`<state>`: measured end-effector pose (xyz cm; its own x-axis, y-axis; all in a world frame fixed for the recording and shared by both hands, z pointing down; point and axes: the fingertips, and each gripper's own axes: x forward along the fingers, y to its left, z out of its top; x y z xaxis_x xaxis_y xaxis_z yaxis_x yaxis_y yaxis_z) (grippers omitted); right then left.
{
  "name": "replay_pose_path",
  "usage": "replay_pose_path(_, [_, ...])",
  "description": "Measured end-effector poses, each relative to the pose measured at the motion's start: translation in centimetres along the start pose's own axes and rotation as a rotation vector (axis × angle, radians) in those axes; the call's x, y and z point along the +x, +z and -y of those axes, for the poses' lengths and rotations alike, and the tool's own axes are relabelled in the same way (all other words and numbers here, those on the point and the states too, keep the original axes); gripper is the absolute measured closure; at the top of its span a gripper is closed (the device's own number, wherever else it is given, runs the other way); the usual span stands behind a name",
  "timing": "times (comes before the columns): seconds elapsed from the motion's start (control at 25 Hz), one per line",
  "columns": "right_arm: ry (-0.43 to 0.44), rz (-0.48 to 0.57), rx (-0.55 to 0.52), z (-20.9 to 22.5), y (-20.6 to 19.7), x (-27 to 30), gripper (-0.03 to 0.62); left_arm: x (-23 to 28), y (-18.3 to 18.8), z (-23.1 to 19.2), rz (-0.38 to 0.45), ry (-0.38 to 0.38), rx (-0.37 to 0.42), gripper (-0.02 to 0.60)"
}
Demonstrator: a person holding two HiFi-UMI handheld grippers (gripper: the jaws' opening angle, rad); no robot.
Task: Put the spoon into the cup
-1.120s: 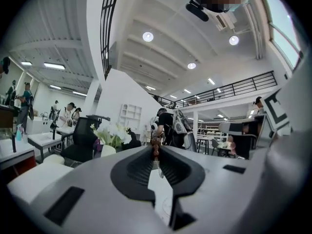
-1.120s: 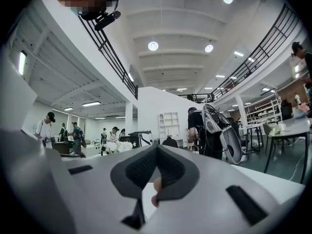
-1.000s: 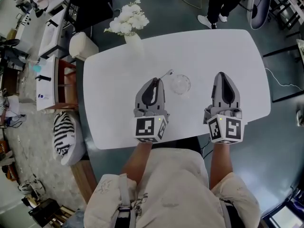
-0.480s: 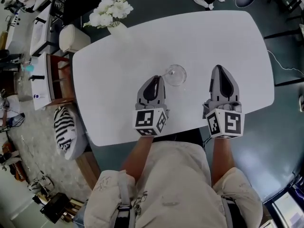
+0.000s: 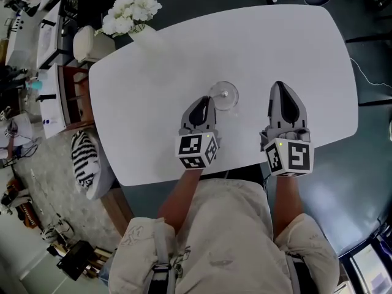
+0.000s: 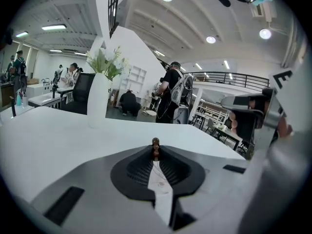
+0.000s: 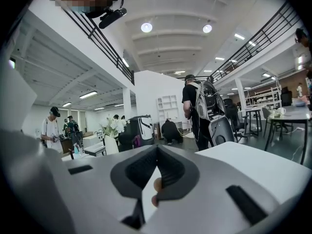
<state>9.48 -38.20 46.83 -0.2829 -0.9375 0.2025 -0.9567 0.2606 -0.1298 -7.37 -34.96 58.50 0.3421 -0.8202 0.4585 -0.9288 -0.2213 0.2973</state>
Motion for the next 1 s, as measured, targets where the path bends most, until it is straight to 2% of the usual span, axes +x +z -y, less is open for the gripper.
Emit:
replay_pose_path(0.16, [0.014,-0.008,0.006,-0.2,-1.1,1.7,0.606,1.4,-0.9,-0.9,-0.023,-0.01,-0.004,0.546])
replay_pose_path(0.52, [0.037,-0.041,0.0,-0.4,-2.0,2.1,0.606,1.5,-1.0,-0.7,-0.012,0.0,0.02,0.541])
replay_pose_path(0.76, [0.042,-0.032,-0.007,-0.7,-1.7,2.3,0.606,1.7,-1.0,-0.2,-0.007,-0.011,0.031,0.477])
replay_pose_path(0.8, [0.042,-0.031,-0.009,-0.8,-1.6,2.2,0.606,1.7,-1.0,-0.2,-0.008,-0.011,0.034,0.447])
replay_pose_path(1.0, [0.033,-0.019,-0.018,-0.8,0.8,-1.5,0.606,-1.0,-0.2,2.1,0.003,-0.019,0.044,0.404])
